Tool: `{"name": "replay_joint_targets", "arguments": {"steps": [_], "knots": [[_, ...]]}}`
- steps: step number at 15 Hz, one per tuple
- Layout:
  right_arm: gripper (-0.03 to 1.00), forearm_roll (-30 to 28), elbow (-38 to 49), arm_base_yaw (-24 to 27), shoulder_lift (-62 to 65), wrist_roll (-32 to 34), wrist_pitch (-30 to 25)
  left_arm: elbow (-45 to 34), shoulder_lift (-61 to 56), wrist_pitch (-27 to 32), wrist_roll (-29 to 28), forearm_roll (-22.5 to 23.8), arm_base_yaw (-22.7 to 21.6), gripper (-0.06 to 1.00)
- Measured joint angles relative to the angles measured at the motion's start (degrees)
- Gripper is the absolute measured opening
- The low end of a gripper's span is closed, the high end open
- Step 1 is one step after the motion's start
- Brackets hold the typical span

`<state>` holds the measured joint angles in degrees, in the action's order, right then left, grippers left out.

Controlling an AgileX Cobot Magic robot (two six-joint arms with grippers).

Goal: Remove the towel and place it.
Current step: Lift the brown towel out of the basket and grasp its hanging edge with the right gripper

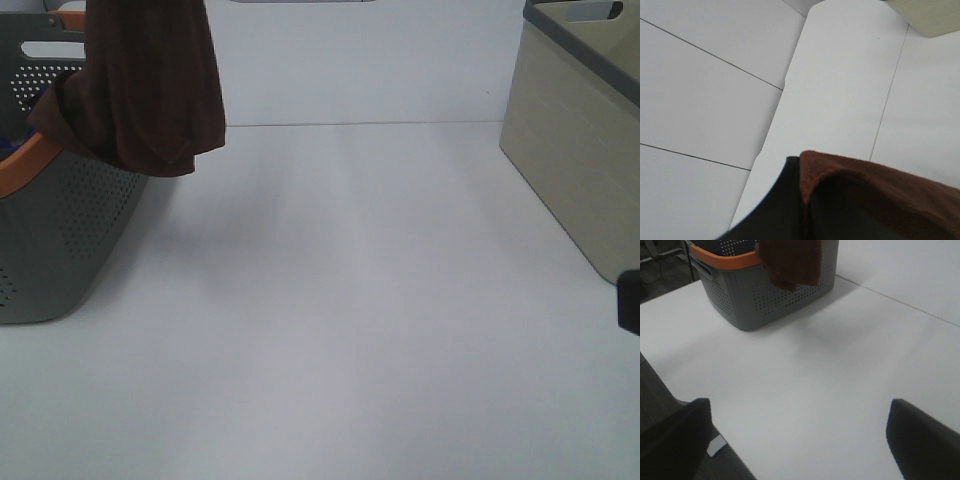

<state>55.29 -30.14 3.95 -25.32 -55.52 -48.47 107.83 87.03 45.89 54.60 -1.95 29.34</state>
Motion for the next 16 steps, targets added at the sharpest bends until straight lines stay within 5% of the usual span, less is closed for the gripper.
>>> {"name": "replay_joint_targets", "arguments": {"steps": [3, 12, 16], "knots": [[0.83, 9.51, 0.0, 0.0, -7.73, -6.93, 3.44, 0.0, 4.18, -8.77, -9.74, 1.32, 5.9, 0.0], [0.83, 24.52, 0.0, 0.0, -21.54, -28.65, 5.39, 3.09, 14.32, -9.17, -19.48, 4.07, 11.29, 0.0], [0.8, 30.88, 0.0, 0.0, -29.05, -35.92, 1.49, 3.09, 16.56, -10.66, -22.23, 4.07, 12.72, 0.0]]}}
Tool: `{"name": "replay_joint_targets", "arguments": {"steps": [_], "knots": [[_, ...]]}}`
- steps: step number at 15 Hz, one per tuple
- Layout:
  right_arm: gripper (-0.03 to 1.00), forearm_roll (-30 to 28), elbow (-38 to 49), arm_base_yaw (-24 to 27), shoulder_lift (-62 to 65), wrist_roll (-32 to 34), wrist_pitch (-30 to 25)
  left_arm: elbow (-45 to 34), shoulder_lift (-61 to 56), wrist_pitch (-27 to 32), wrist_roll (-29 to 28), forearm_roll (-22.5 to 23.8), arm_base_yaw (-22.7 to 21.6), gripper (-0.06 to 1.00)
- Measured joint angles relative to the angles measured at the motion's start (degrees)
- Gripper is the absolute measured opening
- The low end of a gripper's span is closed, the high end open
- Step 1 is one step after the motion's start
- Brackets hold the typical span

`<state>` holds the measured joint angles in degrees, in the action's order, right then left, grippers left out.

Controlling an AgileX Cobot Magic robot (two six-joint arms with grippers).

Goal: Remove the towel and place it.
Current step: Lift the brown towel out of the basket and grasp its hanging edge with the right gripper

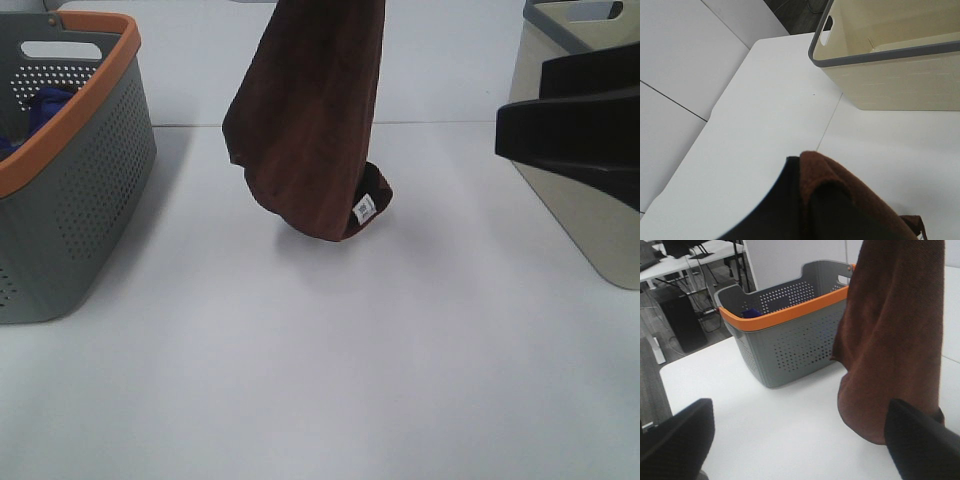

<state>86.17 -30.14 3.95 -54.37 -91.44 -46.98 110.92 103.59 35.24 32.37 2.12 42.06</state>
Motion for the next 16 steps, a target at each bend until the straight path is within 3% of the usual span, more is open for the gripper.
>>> {"name": "replay_joint_targets", "arguments": {"steps": [3, 8, 10, 14, 16], "knots": [[0.79, 6.42, 0.0, 0.0, -4.18, -4.3, -2.98, 0.86, 1.32, -0.34, -1.03, 0.34, 0.0, 0.0], [0.77, 12.72, -0.06, -1.32, -12.72, -7.96, -2.81, 5.61, 4.24, -0.92, -2.92, 1.38, 0.0, 0.0], [0.77, 12.89, -0.4, -9.8, -17.13, -13.24, 4.41, 5.61, 5.1, -0.92, -4.18, 1.89, 0.0, 0.0], [0.77, 12.83, -5.21, -23.32, -25.84, -15.53, 22.06, 5.61, 5.56, -0.11, -5.27, 3.09, 0.0, 0.0], [0.76, 12.89, -9.8, -28.88, -31.57, -15.99, 28.02, 5.61, 5.61, 0.63, -5.39, 3.09, 0.0, 0.0]]}}
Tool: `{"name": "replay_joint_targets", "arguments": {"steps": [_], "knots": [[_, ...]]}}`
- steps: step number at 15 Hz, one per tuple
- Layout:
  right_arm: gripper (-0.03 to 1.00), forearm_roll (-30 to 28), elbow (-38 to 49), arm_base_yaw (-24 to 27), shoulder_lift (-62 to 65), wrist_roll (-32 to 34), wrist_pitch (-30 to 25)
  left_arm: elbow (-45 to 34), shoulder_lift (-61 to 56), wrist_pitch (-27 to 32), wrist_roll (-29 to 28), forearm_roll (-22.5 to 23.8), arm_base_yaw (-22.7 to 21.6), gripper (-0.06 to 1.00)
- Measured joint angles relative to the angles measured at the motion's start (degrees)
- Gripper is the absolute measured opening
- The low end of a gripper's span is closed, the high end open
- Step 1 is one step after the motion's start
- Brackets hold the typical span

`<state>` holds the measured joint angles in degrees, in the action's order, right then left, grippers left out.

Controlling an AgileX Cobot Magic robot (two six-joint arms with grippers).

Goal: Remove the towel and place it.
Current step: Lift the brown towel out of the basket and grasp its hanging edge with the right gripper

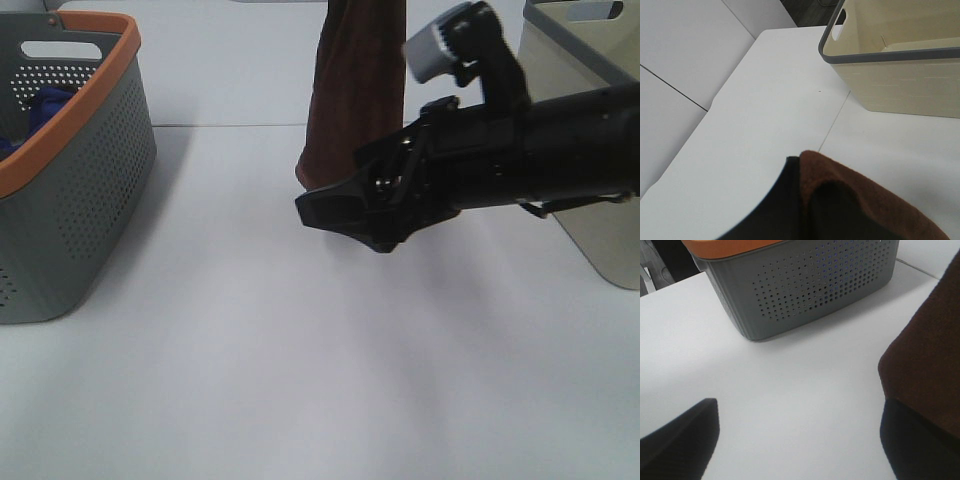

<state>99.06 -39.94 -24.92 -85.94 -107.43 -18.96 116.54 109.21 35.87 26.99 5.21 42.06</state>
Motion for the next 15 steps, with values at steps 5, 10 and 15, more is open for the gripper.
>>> {"name": "replay_joint_targets", "arguments": {"steps": [5, 10, 15], "knots": [[0.76, 0.06, -8.19, -2.92, -9.28, 2.52, 5.39, 0.0, 0.11, 2.29, 0.0, 0.29, 0.0, 0.0], [0.76, 0.06, -11.46, -3.09, -13.87, 13.24, 9.17, 0.0, 0.11, 2.41, -0.92, 0.29, 0.0, 0.0], [0.76, 0.11, -12.26, -3.09, -13.98, 19.25, 18.05, 0.0, 0.11, 2.41, -1.72, 2.35, 0.0, 0.0]]}}
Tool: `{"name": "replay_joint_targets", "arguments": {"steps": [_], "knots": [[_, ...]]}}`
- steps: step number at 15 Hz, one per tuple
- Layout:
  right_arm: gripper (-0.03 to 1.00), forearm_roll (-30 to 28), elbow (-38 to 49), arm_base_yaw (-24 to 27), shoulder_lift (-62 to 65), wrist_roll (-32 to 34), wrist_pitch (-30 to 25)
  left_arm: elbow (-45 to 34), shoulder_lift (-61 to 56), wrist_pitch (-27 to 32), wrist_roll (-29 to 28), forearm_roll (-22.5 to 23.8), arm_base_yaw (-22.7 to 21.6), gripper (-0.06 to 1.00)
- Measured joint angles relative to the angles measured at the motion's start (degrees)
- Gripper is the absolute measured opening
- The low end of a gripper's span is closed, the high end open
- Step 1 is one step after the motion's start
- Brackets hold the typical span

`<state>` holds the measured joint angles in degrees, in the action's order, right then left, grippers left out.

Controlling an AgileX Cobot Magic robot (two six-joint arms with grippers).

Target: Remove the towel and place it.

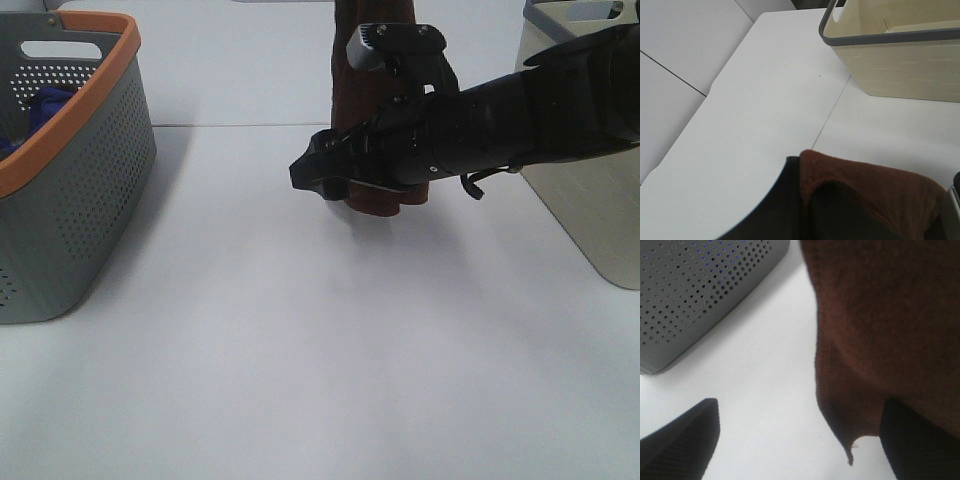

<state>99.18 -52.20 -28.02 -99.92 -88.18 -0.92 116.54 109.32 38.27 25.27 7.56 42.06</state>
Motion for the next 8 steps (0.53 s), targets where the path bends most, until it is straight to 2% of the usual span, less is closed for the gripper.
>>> {"name": "replay_joint_targets", "arguments": {"steps": [3, 4, 8], "knots": [[0.76, 0.0, -1.15, 0.0, 0.0, 6.36, 3.15, 0.0, 0.0, 0.0, -0.23, 0.17, 0.0, 0.0], [0.76, 0.0, -2.18, 0.0, 0.0, 8.48, 6.13, 0.0, 0.0, 0.0, -0.46, 0.17, 0.0, 0.0], [0.75, 0.0, -2.18, 0.0, -1.38, 11.57, 10.66, 0.0, 0.0, 0.0, -0.57, 0.17, 0.0, 0.0]]}}
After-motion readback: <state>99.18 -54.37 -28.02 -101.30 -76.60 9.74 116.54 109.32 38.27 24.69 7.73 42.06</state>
